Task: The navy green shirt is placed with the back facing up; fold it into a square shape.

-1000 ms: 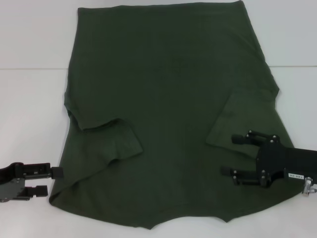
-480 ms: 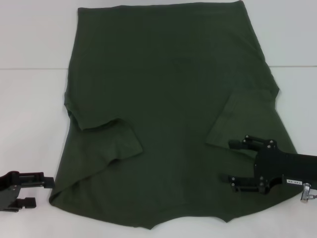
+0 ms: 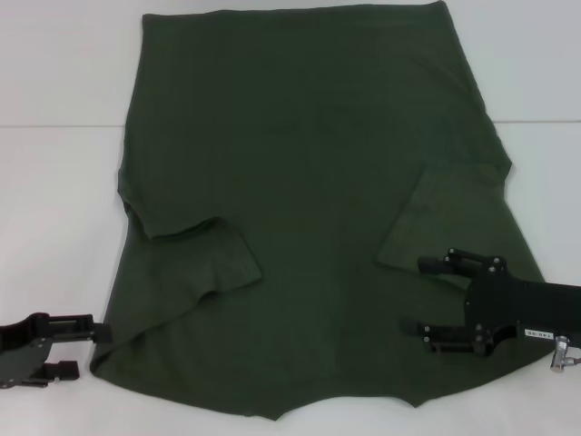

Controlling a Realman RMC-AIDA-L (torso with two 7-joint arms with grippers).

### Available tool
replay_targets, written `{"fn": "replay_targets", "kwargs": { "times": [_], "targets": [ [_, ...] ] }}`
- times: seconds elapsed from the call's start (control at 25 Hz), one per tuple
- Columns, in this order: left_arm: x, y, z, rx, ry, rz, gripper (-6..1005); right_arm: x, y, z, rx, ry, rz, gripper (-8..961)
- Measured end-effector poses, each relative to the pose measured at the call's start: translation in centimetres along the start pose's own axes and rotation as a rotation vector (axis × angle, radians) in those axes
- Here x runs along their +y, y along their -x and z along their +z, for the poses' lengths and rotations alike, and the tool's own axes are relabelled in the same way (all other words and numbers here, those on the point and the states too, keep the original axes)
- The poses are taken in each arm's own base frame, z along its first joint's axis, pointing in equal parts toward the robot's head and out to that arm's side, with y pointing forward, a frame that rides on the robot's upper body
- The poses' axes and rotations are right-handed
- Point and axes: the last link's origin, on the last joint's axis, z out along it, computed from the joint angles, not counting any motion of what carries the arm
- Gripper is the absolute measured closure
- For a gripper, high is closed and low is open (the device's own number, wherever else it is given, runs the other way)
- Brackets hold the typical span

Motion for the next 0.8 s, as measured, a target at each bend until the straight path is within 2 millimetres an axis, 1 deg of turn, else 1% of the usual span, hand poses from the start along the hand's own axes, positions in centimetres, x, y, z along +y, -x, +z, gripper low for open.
{"fn": "replay_targets", "kwargs": {
  "times": [0.24, 0.52, 0.8],
  "targets": [
    [0.0, 0.1, 0.5, -0.005, 0.006, -0.012, 140, 0.0, 0.0, 0.0, 0.000, 0.000, 0.000, 65],
    [0.5, 0.0, 1.2, -0.014, 0.020, -0.007, 139, 0.0, 0.0, 0.0, 0.000, 0.000, 0.000, 66],
    [1.3, -0.2, 2.3, -0.030, 0.037, 0.001, 170, 0.1, 0.0, -0.1, -0.003, 0.007, 0.003, 67]
  ]
}}
